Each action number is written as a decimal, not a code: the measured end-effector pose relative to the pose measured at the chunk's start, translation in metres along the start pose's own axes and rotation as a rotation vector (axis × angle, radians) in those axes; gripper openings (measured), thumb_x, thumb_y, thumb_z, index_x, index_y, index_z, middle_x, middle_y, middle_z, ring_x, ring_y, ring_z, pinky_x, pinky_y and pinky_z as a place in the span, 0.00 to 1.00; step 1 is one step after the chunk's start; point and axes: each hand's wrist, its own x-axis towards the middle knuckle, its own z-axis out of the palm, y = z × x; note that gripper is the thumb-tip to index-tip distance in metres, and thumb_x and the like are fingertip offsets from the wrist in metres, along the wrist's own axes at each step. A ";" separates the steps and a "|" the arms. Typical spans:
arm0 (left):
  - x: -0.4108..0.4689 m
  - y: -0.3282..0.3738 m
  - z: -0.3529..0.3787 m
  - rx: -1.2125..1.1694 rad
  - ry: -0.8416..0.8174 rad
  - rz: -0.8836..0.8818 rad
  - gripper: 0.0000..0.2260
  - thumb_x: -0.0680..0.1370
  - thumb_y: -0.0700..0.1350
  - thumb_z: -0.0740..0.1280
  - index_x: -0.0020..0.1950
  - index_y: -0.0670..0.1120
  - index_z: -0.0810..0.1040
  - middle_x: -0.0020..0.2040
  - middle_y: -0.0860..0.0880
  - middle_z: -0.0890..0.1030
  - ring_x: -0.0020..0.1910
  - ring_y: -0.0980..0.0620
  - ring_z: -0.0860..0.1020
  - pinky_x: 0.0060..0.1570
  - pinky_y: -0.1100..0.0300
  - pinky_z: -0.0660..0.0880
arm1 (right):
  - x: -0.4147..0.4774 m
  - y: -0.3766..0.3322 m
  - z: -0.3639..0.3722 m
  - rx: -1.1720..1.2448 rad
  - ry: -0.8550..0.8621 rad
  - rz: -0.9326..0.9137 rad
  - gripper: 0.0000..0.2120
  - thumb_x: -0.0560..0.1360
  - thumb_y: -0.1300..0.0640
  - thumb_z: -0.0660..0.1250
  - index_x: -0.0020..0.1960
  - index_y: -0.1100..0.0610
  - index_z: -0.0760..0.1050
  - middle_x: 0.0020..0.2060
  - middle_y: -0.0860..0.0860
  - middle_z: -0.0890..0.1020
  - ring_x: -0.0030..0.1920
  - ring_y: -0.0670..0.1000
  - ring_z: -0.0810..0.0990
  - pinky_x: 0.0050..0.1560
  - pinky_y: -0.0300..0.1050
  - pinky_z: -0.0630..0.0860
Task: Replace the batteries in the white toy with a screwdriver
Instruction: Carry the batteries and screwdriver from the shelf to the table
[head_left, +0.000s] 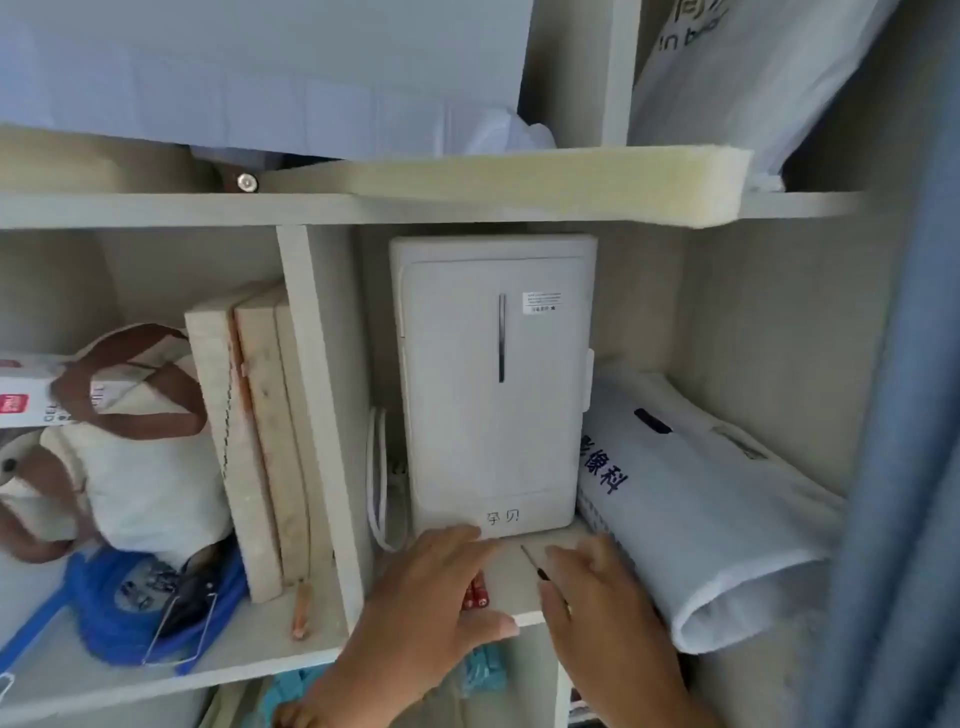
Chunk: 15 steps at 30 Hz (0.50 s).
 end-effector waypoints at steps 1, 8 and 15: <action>0.004 0.000 -0.002 -0.005 -0.026 0.003 0.34 0.74 0.69 0.63 0.77 0.63 0.58 0.76 0.64 0.58 0.76 0.60 0.57 0.75 0.54 0.58 | 0.004 0.001 0.003 0.021 0.005 0.011 0.12 0.63 0.50 0.79 0.43 0.49 0.80 0.40 0.49 0.76 0.35 0.50 0.80 0.32 0.40 0.74; 0.020 -0.024 0.022 0.100 0.072 0.104 0.35 0.70 0.76 0.58 0.74 0.63 0.66 0.69 0.66 0.65 0.69 0.65 0.61 0.70 0.60 0.64 | 0.014 0.001 0.014 -0.080 -0.006 0.089 0.16 0.54 0.44 0.81 0.33 0.53 0.82 0.34 0.54 0.79 0.29 0.55 0.81 0.25 0.49 0.79; 0.027 -0.040 0.043 0.143 0.255 0.268 0.26 0.70 0.76 0.60 0.53 0.61 0.84 0.52 0.62 0.79 0.54 0.63 0.71 0.51 0.64 0.75 | 0.016 0.007 0.018 -0.032 0.005 0.088 0.17 0.64 0.39 0.64 0.28 0.52 0.75 0.32 0.51 0.75 0.24 0.52 0.78 0.21 0.46 0.73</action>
